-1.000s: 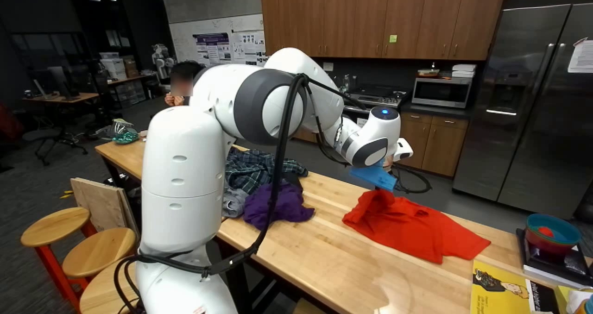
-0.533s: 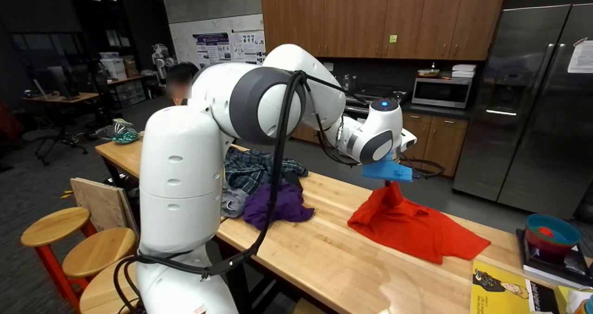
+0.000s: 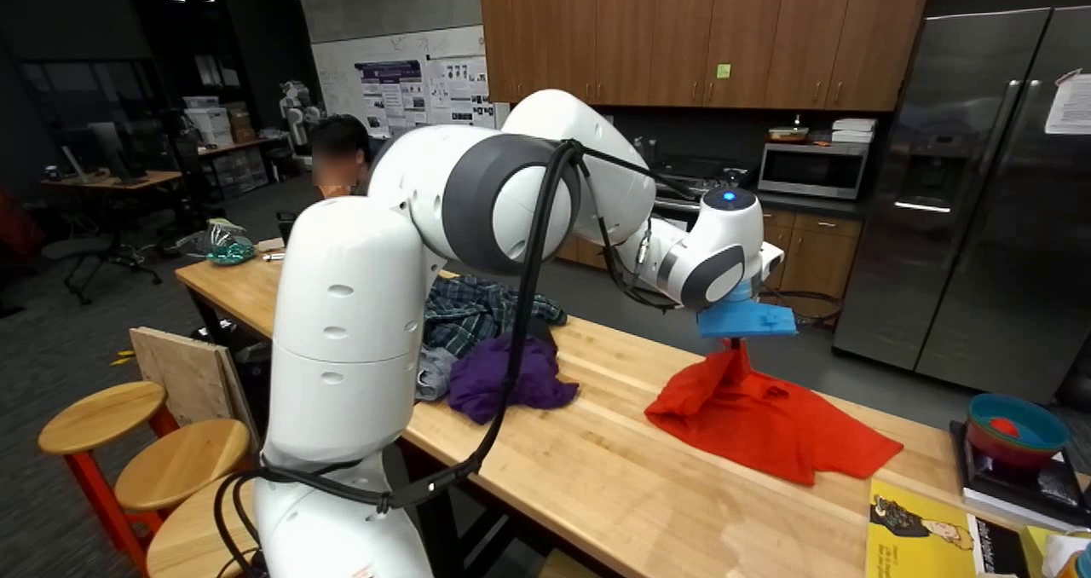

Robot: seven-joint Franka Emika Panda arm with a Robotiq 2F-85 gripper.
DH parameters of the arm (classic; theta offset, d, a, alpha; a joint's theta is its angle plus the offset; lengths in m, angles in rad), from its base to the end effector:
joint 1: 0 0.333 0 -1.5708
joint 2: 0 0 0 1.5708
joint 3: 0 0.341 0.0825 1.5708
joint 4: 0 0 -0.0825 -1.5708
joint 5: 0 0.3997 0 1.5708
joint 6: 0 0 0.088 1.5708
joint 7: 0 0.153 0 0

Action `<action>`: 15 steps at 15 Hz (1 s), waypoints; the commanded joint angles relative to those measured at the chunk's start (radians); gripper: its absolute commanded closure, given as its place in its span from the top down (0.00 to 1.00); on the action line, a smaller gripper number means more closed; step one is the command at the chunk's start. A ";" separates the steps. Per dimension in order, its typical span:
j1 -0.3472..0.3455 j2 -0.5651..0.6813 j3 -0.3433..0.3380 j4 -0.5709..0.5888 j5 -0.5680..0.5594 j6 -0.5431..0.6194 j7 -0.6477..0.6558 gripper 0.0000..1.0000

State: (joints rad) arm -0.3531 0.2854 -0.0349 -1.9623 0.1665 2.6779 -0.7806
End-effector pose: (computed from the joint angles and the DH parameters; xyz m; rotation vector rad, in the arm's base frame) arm 0.6312 -0.2586 0.3486 2.8973 0.3838 0.6109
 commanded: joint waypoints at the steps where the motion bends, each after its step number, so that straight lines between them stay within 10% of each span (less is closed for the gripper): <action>1: -0.054 0.009 0.008 0.012 0.074 0.019 -0.111 0.00; 15: -0.132 0.058 -0.029 0.163 0.172 -0.034 -0.239 0.00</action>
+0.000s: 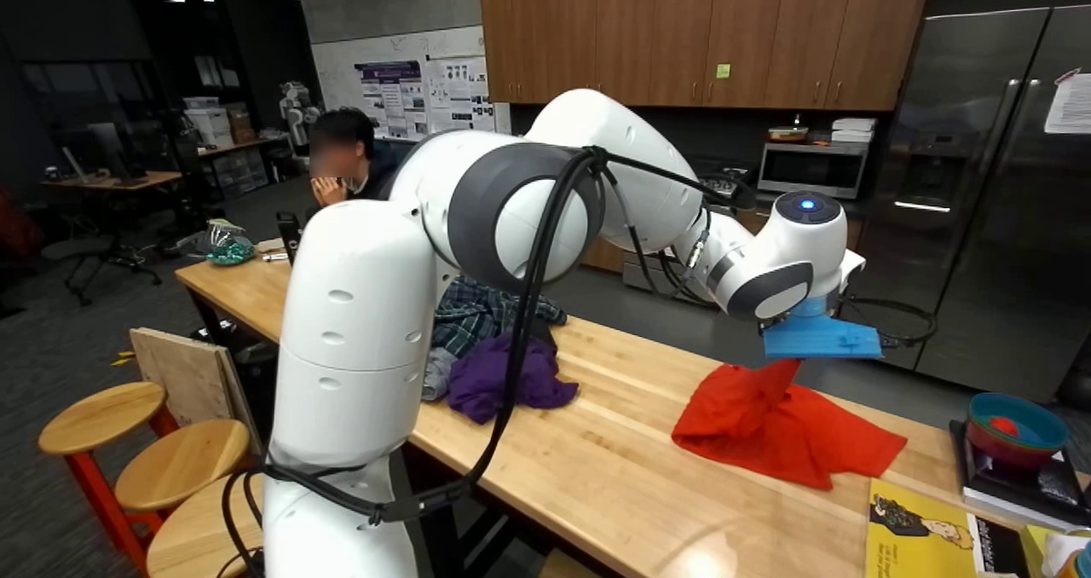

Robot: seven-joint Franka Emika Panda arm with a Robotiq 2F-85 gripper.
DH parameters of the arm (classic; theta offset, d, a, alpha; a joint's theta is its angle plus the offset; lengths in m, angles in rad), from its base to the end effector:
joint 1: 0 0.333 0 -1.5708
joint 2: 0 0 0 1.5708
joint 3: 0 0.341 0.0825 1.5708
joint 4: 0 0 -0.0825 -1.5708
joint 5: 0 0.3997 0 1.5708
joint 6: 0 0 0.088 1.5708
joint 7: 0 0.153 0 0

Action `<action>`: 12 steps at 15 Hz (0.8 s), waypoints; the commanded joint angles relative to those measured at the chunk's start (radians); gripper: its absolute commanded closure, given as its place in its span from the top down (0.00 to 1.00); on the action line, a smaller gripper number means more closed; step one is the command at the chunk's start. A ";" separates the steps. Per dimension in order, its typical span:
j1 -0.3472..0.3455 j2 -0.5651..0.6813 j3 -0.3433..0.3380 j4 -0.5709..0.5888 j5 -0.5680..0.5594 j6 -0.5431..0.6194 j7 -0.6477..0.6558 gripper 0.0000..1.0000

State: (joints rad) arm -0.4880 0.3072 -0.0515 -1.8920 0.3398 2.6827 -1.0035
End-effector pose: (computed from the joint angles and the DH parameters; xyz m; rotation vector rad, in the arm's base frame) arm 0.6018 -0.3620 0.3701 2.8544 0.2892 0.7155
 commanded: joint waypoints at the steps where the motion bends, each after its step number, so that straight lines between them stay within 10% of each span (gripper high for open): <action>1: 0.007 0.052 -0.015 0.130 -0.013 -0.055 -0.009 0.00; 12: -0.014 0.234 0.009 0.432 -0.028 -0.193 -0.036 0.00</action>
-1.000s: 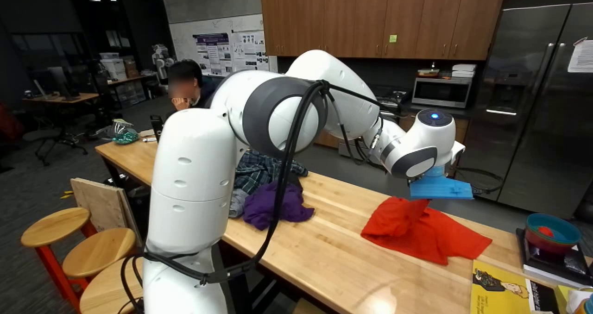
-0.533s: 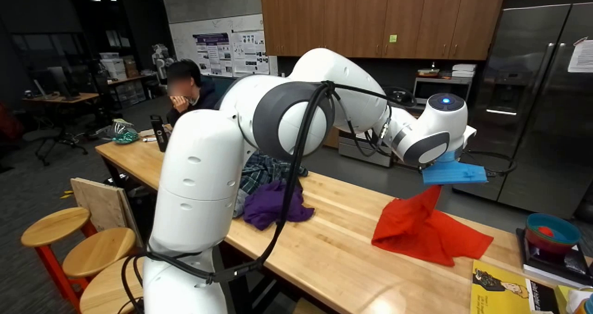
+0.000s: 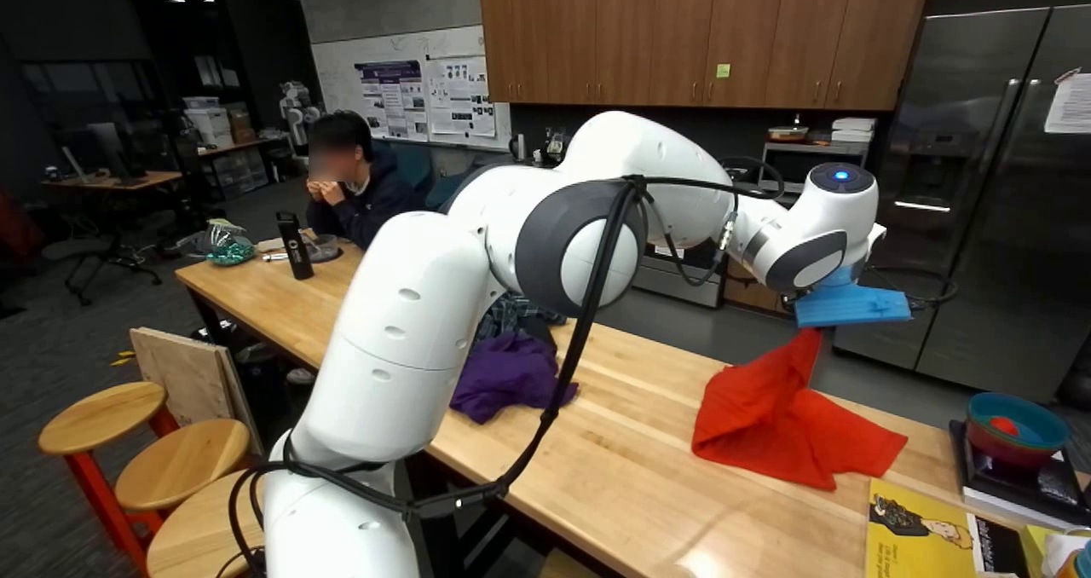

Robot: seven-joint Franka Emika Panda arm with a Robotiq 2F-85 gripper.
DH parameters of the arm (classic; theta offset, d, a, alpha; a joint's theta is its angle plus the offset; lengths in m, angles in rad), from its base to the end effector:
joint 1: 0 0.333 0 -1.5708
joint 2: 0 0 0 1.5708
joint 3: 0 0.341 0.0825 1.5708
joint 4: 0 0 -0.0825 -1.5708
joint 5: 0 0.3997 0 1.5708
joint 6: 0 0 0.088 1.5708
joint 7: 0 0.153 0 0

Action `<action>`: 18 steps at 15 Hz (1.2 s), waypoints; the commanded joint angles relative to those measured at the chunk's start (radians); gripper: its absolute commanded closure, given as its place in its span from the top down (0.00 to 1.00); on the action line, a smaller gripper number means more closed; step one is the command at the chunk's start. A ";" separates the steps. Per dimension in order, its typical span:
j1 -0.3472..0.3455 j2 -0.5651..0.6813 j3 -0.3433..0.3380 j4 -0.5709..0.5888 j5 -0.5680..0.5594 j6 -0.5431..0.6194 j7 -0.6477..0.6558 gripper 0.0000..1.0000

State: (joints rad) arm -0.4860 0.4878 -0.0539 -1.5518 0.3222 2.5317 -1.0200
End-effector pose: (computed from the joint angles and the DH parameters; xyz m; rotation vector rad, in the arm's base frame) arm 0.6720 -0.3895 0.3963 2.8367 0.3914 0.7397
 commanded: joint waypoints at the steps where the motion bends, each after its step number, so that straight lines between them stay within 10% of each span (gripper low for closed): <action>1: -0.020 0.070 0.015 0.114 -0.009 -0.049 -0.024 0.00; 18: -0.090 0.190 0.095 0.268 0.034 -0.077 -0.032 0.00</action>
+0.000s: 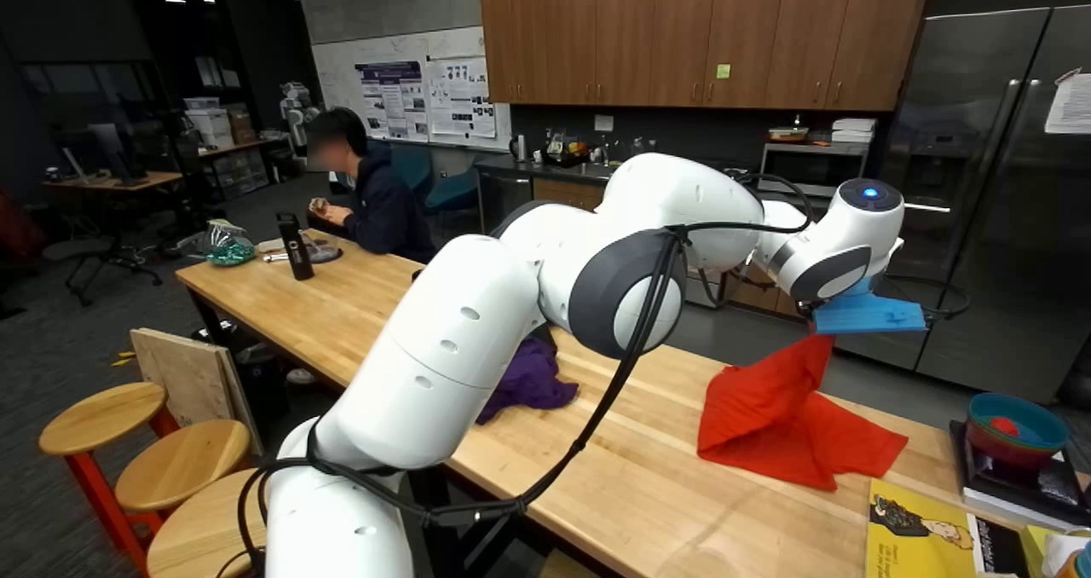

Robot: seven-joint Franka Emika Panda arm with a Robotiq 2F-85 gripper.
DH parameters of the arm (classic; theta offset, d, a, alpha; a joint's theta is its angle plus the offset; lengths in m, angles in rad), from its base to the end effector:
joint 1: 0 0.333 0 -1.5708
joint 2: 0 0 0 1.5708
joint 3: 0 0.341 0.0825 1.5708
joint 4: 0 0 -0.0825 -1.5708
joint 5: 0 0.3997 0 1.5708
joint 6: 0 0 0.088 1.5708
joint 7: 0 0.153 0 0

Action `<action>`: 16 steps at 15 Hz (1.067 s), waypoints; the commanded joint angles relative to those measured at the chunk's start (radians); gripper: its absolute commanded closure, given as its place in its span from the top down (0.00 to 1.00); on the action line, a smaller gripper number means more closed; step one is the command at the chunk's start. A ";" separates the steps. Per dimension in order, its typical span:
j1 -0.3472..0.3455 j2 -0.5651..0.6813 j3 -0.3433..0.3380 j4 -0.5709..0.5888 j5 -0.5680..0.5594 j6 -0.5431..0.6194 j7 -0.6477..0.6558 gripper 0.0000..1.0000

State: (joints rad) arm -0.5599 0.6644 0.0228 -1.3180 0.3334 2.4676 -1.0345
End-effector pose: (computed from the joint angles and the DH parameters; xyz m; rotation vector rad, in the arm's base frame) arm 0.7104 -0.4182 0.3736 2.8659 0.4020 0.7965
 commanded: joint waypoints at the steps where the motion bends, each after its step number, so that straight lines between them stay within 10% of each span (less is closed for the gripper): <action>1: -0.019 0.010 0.019 0.032 0.026 -0.010 -0.015 0.00; 13: -0.082 -0.009 0.025 0.030 0.095 -0.006 -0.007 0.00; 14: -0.083 -0.010 0.024 0.031 0.096 -0.014 0.001 0.26; 16: -0.084 -0.011 0.023 0.029 0.099 -0.018 0.004 0.30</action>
State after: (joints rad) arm -0.6311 0.6684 0.0346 -1.2901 0.4122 2.4690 -1.0304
